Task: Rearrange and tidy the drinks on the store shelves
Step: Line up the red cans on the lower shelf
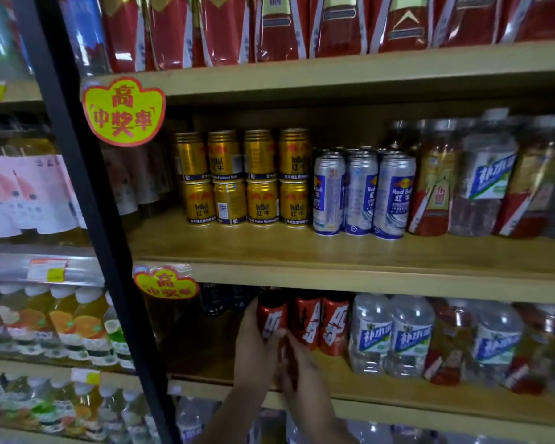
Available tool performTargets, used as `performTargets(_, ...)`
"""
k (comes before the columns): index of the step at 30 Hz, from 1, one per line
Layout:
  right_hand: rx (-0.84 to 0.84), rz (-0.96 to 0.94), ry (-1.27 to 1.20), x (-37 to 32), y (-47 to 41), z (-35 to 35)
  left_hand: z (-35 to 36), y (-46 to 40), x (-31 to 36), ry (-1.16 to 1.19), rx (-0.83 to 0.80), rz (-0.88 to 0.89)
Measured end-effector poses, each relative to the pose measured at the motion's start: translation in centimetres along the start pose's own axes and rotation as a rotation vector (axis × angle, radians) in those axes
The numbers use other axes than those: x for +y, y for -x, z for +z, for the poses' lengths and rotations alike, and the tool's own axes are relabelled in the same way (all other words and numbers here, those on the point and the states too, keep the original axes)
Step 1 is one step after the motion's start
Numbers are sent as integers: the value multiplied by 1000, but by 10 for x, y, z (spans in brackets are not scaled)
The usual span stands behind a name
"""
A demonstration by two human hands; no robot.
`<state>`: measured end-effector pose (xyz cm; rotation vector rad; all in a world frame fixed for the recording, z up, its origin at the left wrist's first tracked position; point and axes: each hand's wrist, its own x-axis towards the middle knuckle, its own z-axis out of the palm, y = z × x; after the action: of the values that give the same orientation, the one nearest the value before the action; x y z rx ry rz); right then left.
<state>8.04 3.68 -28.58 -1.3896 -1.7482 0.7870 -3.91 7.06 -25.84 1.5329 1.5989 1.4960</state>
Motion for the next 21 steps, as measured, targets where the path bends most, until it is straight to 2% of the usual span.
performTargets(4, 20, -15, 55, 10, -8, 3, 9, -8, -4, -91, 24, 38)
performTargets(13, 52, -26, 117, 23, -16, 9, 17, -20, -12, -132, -10, 33)
performTargets(21, 22, -32, 89, 21, -13, 4, 17, -19, -11, -38, -60, -55)
